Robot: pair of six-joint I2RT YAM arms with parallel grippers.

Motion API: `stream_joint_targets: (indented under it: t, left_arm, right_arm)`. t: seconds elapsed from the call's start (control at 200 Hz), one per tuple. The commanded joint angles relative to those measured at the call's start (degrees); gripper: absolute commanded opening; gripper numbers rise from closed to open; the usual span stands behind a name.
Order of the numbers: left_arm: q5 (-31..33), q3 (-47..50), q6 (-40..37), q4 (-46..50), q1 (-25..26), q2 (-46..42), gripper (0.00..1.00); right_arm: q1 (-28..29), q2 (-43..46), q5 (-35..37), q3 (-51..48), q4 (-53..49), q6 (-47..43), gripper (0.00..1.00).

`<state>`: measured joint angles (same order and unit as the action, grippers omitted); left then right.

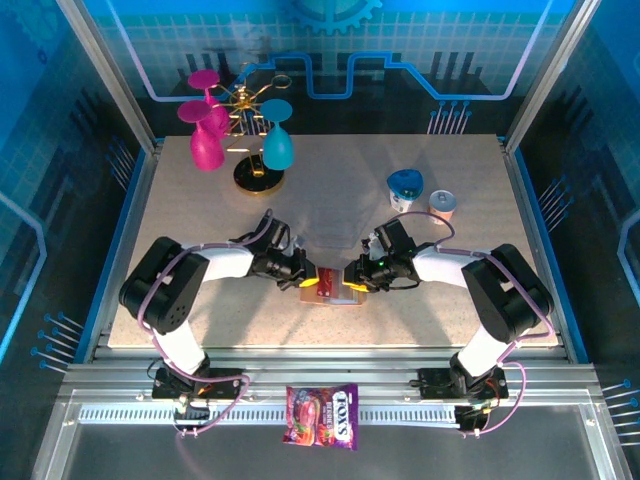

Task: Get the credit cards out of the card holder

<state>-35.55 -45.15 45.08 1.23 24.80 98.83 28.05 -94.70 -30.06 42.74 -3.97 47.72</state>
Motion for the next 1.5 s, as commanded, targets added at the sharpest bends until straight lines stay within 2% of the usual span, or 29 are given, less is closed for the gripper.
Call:
stream_joint_targets:
  t: [0.0,0.58,1.496]
  left_arm:
    - [1.3,-1.1,-4.0,5.7,-0.9,-2.0,0.07]
    - [4.3,-4.2,-7.4,11.6,-1.0,-3.6,0.07]
    - [6.0,-4.8,-9.1,14.4,-1.2,-5.1,0.07]
  right_arm:
    - [0.0,-0.7,0.6,-0.4,-2.0,-0.8,0.34]
    - [0.0,-0.8,0.4,0.3,-2.6,-1.0,0.34]
    - [0.0,-0.5,0.6,0.4,-3.4,-1.3,0.34]
